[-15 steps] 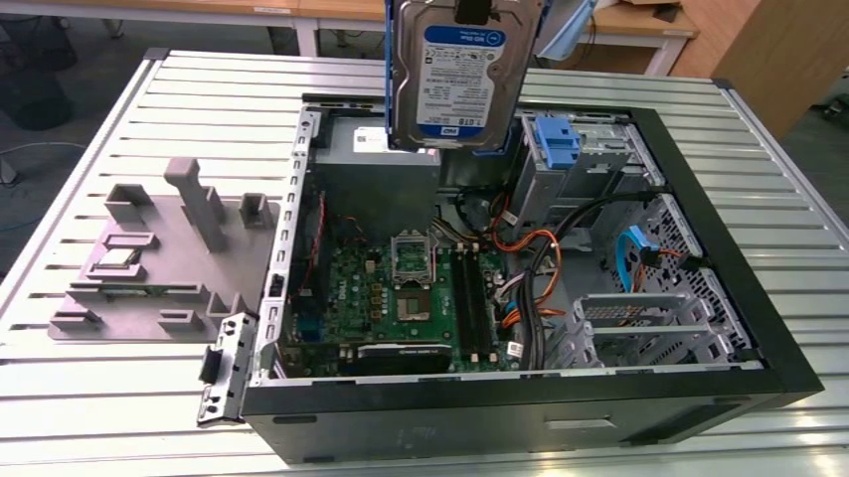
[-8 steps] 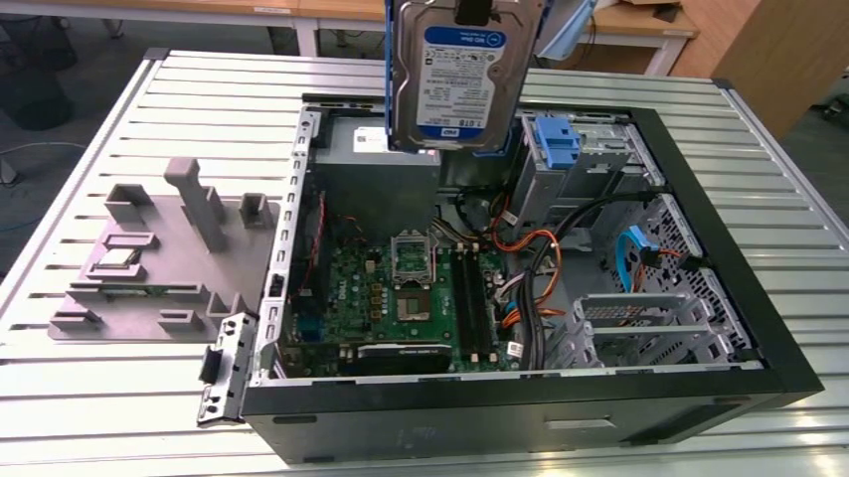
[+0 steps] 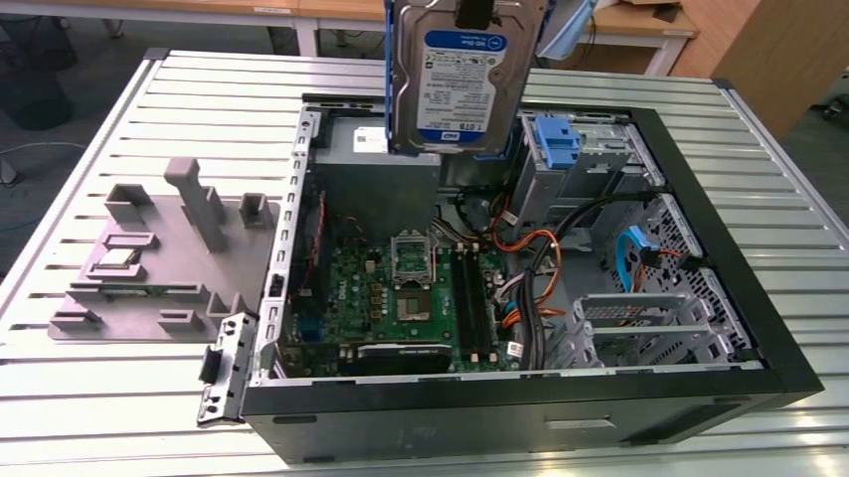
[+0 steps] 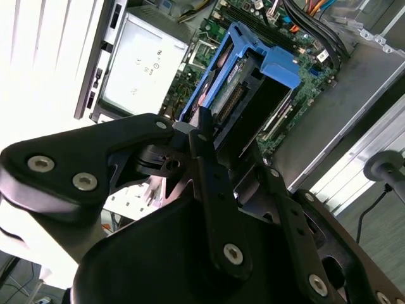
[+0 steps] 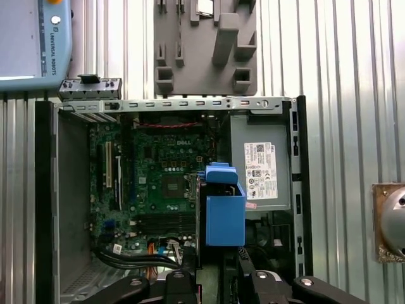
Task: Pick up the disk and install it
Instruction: 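Pick up the disk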
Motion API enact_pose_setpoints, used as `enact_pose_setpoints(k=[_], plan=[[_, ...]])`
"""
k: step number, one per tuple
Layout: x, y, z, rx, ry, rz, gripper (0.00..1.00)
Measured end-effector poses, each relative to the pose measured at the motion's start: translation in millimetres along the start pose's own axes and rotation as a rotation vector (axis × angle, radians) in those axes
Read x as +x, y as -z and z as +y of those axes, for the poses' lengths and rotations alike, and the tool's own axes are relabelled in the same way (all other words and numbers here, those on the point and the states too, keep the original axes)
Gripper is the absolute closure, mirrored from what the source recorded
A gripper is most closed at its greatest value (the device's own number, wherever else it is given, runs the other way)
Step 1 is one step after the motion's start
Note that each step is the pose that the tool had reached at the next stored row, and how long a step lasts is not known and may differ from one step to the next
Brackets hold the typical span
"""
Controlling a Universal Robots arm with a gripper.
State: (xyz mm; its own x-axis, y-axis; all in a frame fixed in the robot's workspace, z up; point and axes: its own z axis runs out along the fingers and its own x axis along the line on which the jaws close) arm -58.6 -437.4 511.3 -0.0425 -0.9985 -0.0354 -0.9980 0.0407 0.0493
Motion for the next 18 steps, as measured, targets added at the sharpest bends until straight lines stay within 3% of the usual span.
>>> enact_pose_setpoints(k=[18], plan=[[9.5, 0.4, -0.4, 0.0, 0.0, 0.0004, 0.65]])
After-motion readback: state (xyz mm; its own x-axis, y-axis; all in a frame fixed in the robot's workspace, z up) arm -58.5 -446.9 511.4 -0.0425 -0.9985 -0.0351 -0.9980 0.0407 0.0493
